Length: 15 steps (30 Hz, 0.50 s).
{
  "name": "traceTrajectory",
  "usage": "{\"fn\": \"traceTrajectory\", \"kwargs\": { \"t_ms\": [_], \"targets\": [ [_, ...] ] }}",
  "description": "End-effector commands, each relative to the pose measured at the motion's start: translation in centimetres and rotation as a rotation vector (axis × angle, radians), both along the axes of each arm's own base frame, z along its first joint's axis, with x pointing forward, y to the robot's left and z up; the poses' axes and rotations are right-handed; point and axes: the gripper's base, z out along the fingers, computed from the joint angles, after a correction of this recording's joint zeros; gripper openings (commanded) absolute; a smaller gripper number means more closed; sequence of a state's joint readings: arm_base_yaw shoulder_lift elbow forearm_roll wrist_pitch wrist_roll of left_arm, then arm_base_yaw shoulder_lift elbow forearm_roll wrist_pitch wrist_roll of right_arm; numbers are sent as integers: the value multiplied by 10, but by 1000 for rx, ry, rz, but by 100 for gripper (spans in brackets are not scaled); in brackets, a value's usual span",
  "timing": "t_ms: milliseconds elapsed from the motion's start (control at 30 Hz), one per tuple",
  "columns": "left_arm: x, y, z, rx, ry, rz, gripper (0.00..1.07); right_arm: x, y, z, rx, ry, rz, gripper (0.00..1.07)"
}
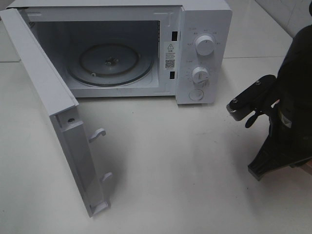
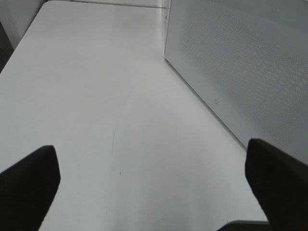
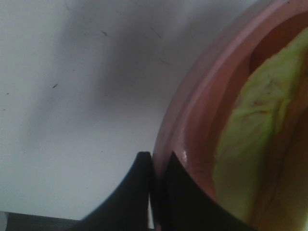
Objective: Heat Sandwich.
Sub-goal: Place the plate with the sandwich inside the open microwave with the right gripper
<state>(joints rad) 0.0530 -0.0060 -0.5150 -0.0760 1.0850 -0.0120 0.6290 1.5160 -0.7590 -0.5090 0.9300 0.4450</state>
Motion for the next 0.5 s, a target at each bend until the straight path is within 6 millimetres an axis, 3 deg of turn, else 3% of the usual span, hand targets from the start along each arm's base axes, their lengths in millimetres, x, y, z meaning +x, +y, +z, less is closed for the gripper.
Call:
{"fn": "traceTrajectory", "kwargs": {
  "t_ms": [33, 500],
  "targets": [
    [-2, 0, 0, -4, -25, -6, 98, -6, 5, 3, -34, 2, 62, 0],
    [-2, 0, 0, -4, -25, -6, 98, -29, 35, 4, -61, 20, 245, 0]
  ]
}}
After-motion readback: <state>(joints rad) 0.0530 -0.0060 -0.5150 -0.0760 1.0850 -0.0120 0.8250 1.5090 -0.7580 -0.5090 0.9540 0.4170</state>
